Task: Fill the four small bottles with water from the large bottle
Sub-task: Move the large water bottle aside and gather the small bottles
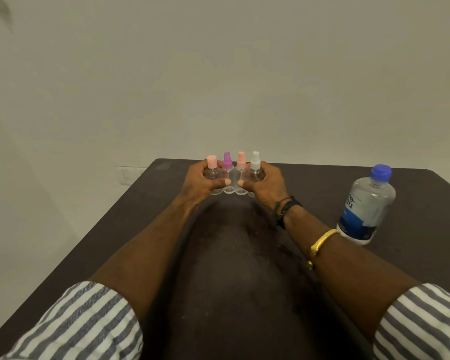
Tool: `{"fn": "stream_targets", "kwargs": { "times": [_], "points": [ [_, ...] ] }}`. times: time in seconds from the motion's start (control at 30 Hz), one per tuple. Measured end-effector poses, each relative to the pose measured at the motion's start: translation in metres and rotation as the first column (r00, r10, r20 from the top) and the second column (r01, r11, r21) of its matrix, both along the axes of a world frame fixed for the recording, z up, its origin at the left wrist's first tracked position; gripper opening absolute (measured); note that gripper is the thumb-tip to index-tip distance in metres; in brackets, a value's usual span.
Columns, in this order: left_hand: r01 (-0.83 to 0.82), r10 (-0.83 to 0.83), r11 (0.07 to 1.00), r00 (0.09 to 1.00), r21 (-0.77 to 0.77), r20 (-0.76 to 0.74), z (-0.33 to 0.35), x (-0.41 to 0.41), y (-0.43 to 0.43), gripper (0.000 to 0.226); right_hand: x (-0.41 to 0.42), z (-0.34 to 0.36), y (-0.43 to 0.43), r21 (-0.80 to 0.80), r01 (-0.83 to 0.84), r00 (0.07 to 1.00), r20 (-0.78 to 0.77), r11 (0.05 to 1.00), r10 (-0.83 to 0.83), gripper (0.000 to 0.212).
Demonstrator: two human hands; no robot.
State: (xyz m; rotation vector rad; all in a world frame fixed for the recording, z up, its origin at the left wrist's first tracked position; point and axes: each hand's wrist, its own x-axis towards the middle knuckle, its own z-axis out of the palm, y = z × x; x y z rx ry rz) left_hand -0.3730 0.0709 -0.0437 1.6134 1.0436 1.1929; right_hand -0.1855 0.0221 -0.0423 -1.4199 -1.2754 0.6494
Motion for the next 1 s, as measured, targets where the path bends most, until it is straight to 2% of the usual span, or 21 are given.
{"fn": "stream_targets", "kwargs": {
  "times": [0.3,0.6,0.83,1.0],
  "points": [
    [-0.031,0.030,0.999,0.999,-0.037,-0.021,-0.012,-0.017,-0.059,0.052,-0.013,-0.001,-0.057,-0.004,-0.063,0.998,0.021,0.998,0.063,0.042],
    [-0.073,0.069,0.995,0.996,-0.067,-0.050,-0.018,-0.033,-0.086,0.063,-0.015,-0.011,-0.078,-0.038,-0.033,0.999,0.025,0.999,0.034,0.046],
    [-0.079,0.079,0.995,0.997,-0.055,-0.010,-0.023,-0.033,-0.097,0.047,-0.016,-0.021,-0.083,-0.061,-0.042,0.999,-0.007,0.997,0.042,0.041],
    [-0.071,0.071,0.997,0.997,-0.038,-0.019,-0.026,-0.031,-0.100,0.049,-0.018,-0.024,-0.083,-0.049,-0.044,0.999,0.000,0.998,0.044,0.043]
  ]
}}
